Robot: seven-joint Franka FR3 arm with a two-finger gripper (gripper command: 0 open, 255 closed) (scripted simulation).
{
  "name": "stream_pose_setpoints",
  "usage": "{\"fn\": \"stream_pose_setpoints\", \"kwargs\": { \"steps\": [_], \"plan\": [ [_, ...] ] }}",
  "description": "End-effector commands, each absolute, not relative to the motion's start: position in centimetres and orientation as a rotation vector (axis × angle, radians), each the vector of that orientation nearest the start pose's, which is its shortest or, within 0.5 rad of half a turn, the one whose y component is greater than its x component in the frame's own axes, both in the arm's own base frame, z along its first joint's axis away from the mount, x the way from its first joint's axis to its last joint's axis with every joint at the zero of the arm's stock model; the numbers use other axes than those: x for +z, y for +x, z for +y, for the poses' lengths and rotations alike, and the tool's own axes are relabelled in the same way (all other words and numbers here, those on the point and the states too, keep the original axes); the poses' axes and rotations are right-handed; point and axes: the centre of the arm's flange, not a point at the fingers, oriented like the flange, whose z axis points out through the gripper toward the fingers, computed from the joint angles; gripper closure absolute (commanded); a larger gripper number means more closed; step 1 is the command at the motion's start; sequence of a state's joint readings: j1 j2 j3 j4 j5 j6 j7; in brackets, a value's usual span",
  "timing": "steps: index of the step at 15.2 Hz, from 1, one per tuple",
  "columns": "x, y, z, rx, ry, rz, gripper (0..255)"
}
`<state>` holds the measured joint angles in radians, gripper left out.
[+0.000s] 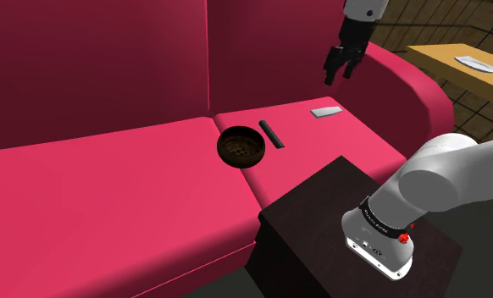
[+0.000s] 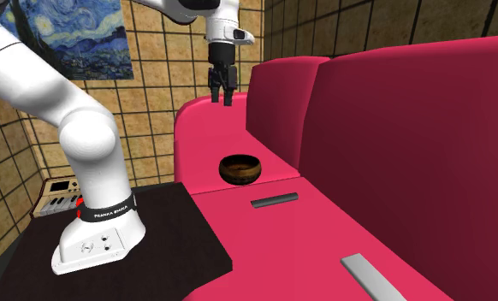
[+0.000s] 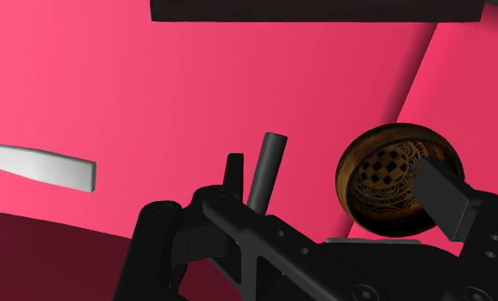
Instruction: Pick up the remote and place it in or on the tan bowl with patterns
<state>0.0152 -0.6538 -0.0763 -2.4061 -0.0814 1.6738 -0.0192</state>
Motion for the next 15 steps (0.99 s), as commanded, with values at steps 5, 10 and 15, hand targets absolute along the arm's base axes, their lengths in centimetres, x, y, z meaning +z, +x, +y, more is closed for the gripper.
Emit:
{"fn": "stream_pose_setpoints", "kwargs": {
  "steps": [5,10,15],
  "plan": [
    [46.5,39.2,-4.1,0.167,-3.150,0.088,0],
    [40.8,43.0,-4.8,0.201,-3.131,0.144,0],
    [35.1,46.6,-5.6,0.235,-3.111,0.198,0]
  ]
}}
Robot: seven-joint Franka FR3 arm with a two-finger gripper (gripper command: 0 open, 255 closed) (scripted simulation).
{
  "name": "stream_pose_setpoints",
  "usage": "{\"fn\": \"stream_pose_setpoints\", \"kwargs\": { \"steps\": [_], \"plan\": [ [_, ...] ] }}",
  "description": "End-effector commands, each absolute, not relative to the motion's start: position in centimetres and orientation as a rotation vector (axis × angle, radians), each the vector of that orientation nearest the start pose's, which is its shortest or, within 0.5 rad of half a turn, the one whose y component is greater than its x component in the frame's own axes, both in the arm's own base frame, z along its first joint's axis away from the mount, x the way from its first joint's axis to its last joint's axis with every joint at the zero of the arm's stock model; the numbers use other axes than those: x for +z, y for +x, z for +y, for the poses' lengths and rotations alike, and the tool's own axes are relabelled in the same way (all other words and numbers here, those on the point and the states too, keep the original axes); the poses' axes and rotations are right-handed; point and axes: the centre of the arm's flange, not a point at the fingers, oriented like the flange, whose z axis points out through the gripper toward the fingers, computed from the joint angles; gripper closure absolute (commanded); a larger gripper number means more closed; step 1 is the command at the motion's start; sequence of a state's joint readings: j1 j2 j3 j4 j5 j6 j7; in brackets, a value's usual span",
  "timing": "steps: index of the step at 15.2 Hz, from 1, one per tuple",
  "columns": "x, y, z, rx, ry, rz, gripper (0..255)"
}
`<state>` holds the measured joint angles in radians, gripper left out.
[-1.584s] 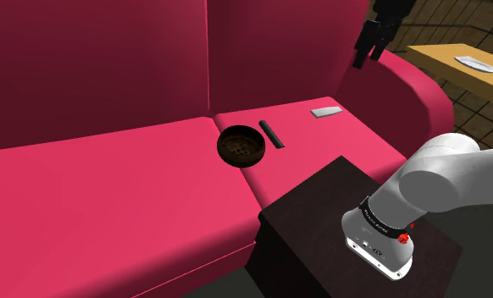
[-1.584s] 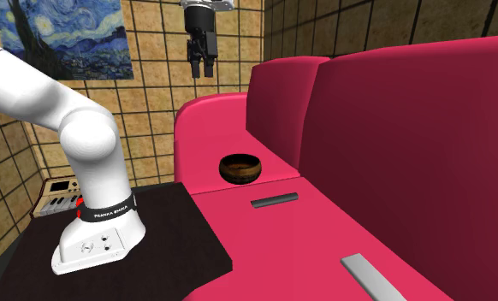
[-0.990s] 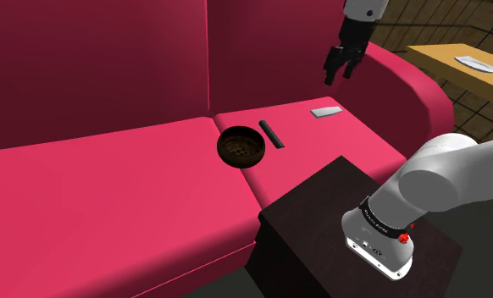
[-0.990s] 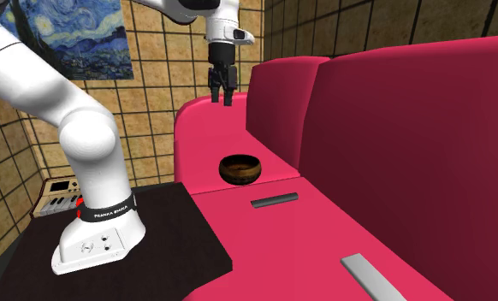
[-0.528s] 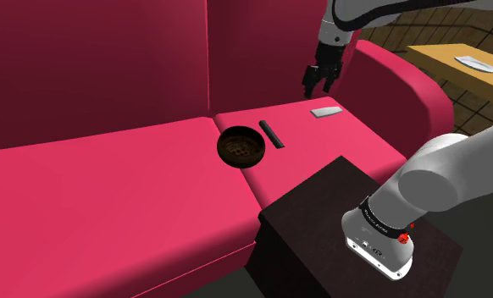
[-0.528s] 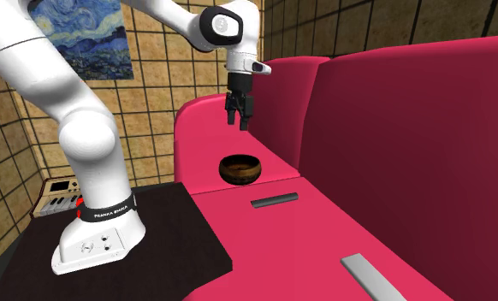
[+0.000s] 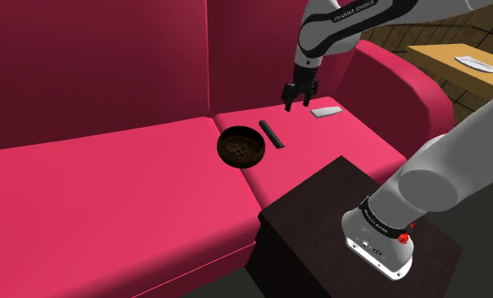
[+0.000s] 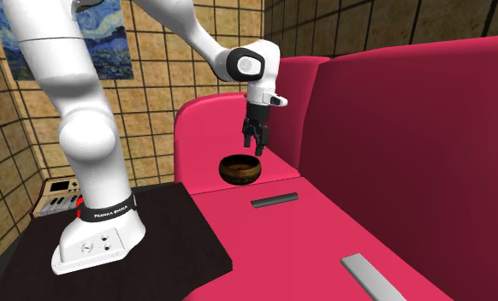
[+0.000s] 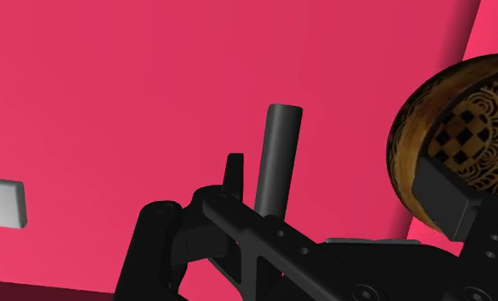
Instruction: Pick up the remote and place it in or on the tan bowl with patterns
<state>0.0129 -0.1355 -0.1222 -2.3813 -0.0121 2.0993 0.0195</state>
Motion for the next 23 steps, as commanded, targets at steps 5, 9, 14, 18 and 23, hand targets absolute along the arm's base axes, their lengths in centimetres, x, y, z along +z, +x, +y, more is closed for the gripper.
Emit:
{"fn": "stream_pose_setpoints", "kwargs": {
  "steps": [5,9,14,18,23],
  "plan": [
    [29.3,50.0,-6.4,0.268,-3.090,0.253,0],
    [24.5,52.7,-7.1,0.295,-3.072,0.295,0],
    [18.6,55.8,-8.0,0.327,-3.048,0.348,0],
    [16.6,55.4,-7.9,0.327,-3.048,0.348,0],
    [14.7,55.0,-7.7,0.327,-3.048,0.348,0]
  ]
}}
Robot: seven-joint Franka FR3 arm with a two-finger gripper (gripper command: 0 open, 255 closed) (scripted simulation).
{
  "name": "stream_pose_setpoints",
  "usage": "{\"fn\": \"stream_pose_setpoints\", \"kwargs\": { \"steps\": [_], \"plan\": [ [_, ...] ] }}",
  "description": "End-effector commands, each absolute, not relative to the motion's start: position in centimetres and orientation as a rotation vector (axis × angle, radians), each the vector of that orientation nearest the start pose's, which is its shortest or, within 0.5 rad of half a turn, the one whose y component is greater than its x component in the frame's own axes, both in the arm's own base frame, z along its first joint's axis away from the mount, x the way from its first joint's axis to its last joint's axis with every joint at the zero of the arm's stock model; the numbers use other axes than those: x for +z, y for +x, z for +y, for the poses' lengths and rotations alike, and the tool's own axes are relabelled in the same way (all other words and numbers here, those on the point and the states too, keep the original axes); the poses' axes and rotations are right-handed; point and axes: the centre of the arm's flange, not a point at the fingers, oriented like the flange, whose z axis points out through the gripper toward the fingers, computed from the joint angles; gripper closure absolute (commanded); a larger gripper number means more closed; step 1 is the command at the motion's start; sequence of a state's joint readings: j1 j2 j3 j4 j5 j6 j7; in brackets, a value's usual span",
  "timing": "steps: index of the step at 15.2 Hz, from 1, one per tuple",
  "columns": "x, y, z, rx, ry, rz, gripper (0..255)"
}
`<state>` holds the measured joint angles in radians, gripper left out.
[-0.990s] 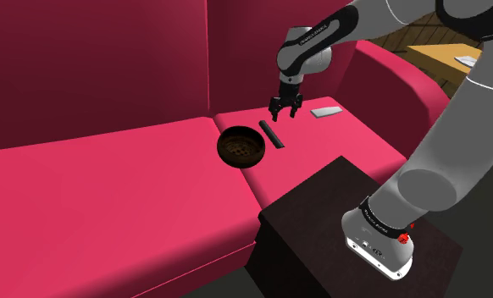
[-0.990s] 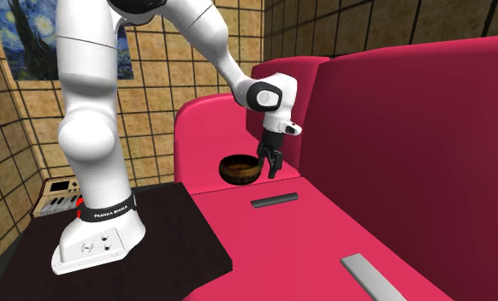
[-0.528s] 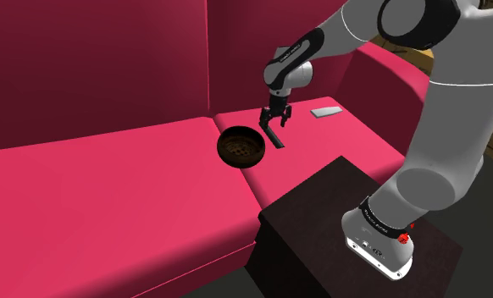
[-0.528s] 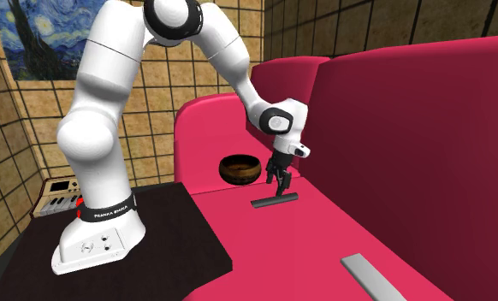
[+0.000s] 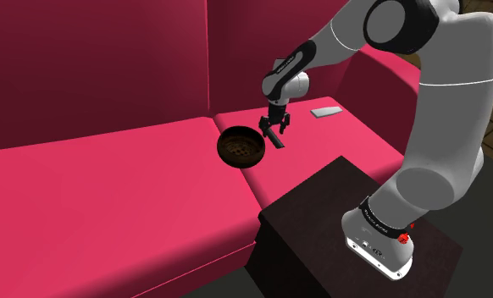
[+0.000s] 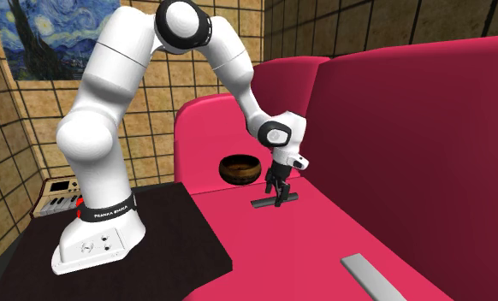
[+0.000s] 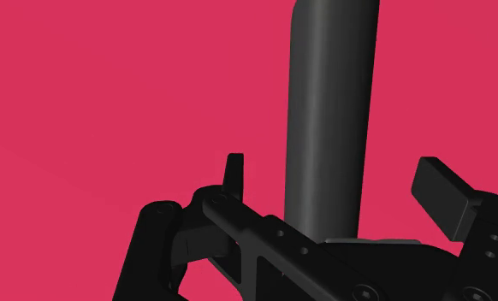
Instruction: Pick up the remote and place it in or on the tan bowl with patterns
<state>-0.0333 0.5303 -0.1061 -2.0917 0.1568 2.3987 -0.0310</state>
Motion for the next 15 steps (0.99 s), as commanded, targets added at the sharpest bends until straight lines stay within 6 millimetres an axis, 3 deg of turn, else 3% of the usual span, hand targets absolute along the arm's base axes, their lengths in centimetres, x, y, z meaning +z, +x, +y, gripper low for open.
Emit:
{"fn": "stream_pose_setpoints", "kwargs": {
  "steps": [1,7,8,15],
  "plan": [
    [14.71,54.98,-7.72,0.327,-3.048,0.348,0],
    [14.71,54.98,-7.72,0.327,-3.048,0.348,0],
    [14.71,54.98,-7.72,0.327,-3.048,0.348,255],
    [14.48,55.25,-7.80,0.327,-3.048,0.348,255]
  ]
}}
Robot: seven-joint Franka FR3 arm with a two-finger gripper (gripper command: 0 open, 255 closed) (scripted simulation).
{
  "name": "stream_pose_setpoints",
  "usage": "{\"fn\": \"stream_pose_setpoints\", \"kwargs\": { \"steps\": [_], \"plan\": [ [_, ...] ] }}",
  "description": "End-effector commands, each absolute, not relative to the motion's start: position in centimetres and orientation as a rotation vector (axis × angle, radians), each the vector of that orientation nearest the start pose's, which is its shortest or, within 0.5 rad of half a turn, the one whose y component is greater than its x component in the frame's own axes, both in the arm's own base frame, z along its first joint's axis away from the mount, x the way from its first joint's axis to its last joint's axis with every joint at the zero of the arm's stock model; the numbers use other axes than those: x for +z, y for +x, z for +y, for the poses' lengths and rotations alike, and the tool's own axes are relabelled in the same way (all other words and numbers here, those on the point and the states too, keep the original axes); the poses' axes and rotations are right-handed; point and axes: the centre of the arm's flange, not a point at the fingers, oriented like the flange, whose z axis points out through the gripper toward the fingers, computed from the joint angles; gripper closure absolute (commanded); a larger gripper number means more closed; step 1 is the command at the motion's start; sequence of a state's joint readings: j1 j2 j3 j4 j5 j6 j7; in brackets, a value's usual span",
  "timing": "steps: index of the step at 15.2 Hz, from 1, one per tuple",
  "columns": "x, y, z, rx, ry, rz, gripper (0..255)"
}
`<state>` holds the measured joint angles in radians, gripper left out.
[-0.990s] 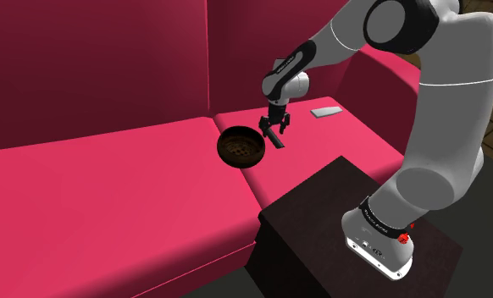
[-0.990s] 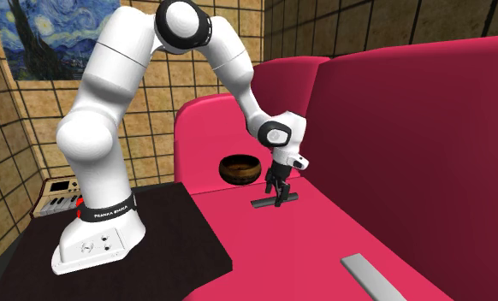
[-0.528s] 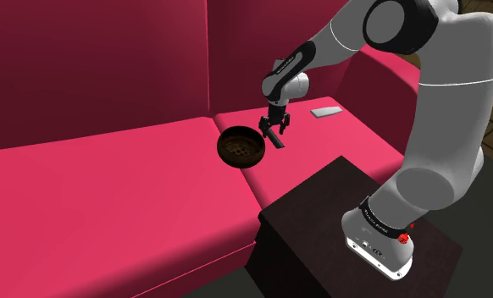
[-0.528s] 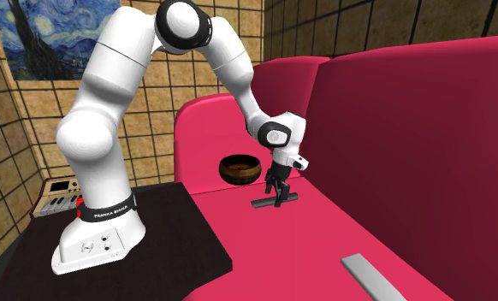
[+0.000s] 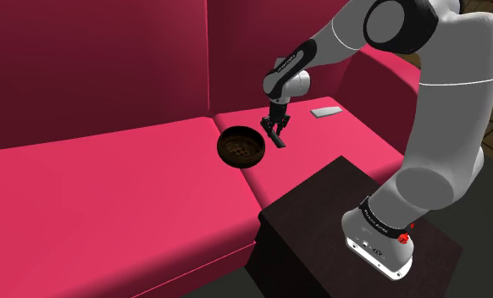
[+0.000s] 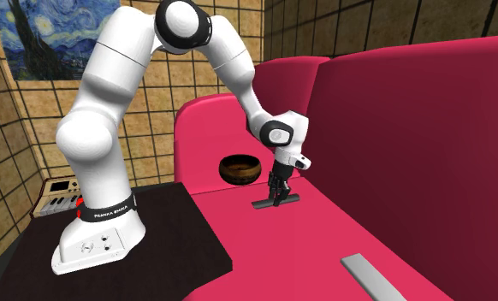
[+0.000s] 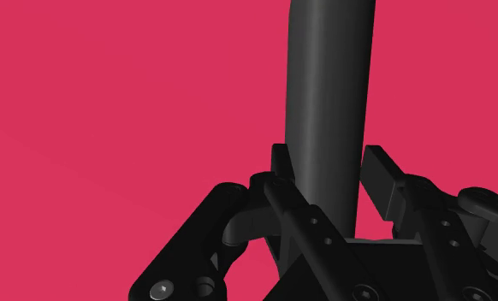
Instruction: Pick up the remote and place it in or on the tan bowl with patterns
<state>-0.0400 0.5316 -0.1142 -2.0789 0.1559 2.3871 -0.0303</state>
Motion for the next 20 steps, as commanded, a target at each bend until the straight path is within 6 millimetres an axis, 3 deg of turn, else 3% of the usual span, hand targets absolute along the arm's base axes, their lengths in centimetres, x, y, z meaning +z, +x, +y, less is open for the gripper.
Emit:
{"fn": "stream_pose_setpoints", "kwargs": {
  "steps": [1,20],
  "plan": [
    [14.4,55.3,-7.9,0.327,-3.048,0.348,255],
    [24.2,55.0,-7.7,0.327,-3.048,0.348,255]
  ]
}}
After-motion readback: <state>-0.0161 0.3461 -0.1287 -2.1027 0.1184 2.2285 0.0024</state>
